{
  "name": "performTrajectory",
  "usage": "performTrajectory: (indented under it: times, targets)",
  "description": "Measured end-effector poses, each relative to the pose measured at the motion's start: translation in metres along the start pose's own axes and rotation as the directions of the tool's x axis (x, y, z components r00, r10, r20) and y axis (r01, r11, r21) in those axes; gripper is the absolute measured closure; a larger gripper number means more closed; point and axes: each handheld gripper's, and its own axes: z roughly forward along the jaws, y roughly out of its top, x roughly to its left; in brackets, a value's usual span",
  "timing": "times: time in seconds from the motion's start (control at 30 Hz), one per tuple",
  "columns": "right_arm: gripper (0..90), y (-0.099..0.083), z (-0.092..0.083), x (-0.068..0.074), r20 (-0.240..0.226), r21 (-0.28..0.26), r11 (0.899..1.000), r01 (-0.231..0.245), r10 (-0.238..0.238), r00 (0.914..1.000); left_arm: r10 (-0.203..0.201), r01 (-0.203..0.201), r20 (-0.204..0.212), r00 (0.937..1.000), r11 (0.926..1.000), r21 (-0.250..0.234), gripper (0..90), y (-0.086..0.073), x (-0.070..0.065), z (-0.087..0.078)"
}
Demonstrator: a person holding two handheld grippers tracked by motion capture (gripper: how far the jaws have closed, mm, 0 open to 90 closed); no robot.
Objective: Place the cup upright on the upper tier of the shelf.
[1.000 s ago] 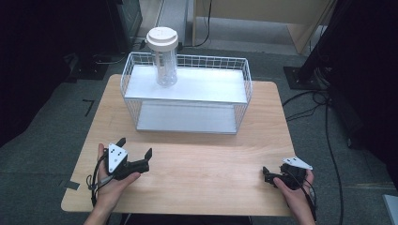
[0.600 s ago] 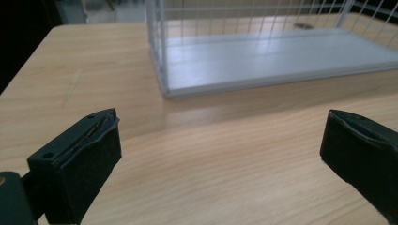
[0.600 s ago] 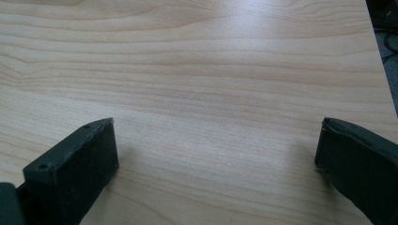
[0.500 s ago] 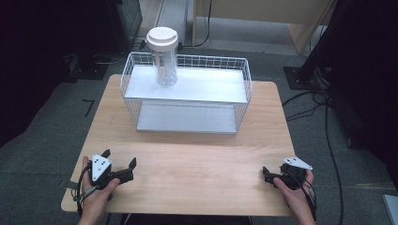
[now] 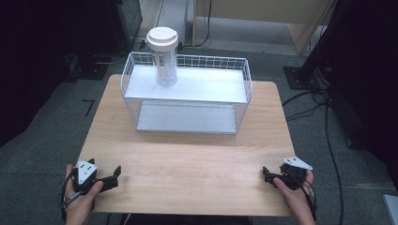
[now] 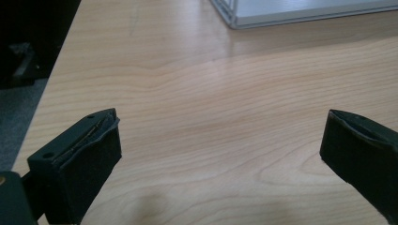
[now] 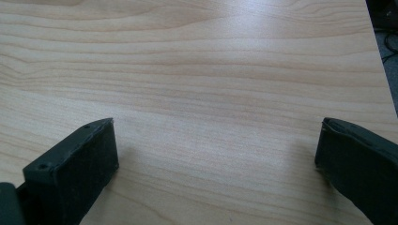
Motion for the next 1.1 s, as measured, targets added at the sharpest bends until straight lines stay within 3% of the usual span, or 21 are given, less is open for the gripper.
performTrajectory:
  times: [0.1, 0.27, 0.3, 0.47, 0.77, 1.0, 1.1]
  targets:
    - [0.0, 0.0, 0.0, 0.0, 0.0, 0.0, 1.0, -0.001, 0.001, 1.0, 0.001, 0.0, -0.018, 0.9998, 0.9992, 0.04, 0.0, -0.001, 0.006, 0.0]
    - [0.0, 0.0, 0.0, 0.0, 0.0, 0.0, 1.0, 0.0, 0.0, 1.0, 0.05, -0.044, -0.049, 0.9976, 0.9933, 0.107, 0.0, -0.001, 0.004, 0.002]
    - [0.0, 0.0, 0.0, 0.0, 0.0, 0.0, 1.0, 0.0, 0.0, 1.0, 0.064, -0.055, -0.063, 0.9959, 0.9892, 0.136, 0.0, -0.001, 0.003, 0.004]
    - [0.0, 0.0, 0.0, 0.0, 0.0, 0.0, 1.0, 0.0, 0.0, 1.0, 0.051, -0.04, -0.045, 0.9977, 0.9737, 0.224, 0.0, 0.0, 0.006, 0.009]
    - [0.0, 0.0, 0.0, 0.0, 0.0, 0.0, 1.0, 0.0, 0.0, 1.0, 0.007, -0.005, -0.006, 1.0, 0.9643, 0.265, 0.0, 0.0, 0.011, 0.012]
    - [0.0, 0.0, 0.0, 0.0, 0.0, 0.0, 1.0, 0.0, 0.0, 1.0, 0.004, -0.003, -0.006, 1.0, 0.9646, 0.264, 0.0, 0.0, 0.01, 0.013]
    - [0.0, 0.0, 0.0, 0.0, 0.0, 0.0, 1.0, 0.0, 0.0, 1.0, -0.01, 0.016, -0.025, 0.9996, 0.965, 0.262, 0.0, 0.001, 0.007, 0.015]
